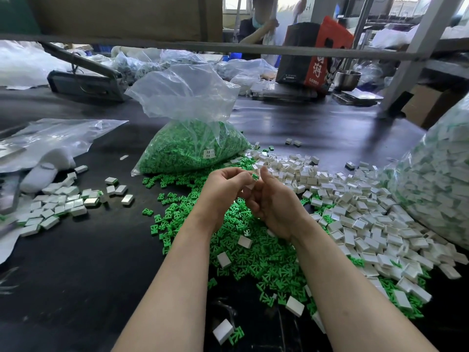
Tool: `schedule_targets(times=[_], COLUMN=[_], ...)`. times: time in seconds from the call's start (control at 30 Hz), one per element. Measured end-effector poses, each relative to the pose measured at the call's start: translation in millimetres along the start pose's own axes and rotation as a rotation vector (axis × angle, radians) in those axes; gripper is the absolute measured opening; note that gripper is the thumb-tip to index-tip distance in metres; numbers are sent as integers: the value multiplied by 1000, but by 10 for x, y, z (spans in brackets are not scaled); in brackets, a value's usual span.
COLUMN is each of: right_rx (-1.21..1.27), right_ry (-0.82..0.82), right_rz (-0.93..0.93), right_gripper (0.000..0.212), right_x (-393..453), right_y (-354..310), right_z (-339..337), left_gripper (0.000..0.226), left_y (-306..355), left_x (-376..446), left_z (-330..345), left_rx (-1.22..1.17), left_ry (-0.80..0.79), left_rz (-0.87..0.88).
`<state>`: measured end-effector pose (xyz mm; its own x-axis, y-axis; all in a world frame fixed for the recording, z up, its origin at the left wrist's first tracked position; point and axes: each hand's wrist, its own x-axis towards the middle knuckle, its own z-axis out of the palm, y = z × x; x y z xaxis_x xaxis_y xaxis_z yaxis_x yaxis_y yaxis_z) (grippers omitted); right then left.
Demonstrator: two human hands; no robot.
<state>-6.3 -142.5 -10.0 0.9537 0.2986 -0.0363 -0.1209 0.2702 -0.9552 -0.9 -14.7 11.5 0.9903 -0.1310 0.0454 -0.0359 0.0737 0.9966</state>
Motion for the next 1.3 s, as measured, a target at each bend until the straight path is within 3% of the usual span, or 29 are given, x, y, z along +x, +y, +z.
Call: schedule_targets(times=[0.93,1.3], right_rx=[49,16], right_ry=[-5,-26], right_rz=[15,-5], right_gripper=[24,24], right_x=[-18,-20], right_y=[0,8], right_z=[-55,-76], left_gripper=[22,22], left_y=[33,-10], left_x=[-53,-41], left_z=[148,131], left_rx=[68,102], left_ry=[51,55], left_rz=[69,86])
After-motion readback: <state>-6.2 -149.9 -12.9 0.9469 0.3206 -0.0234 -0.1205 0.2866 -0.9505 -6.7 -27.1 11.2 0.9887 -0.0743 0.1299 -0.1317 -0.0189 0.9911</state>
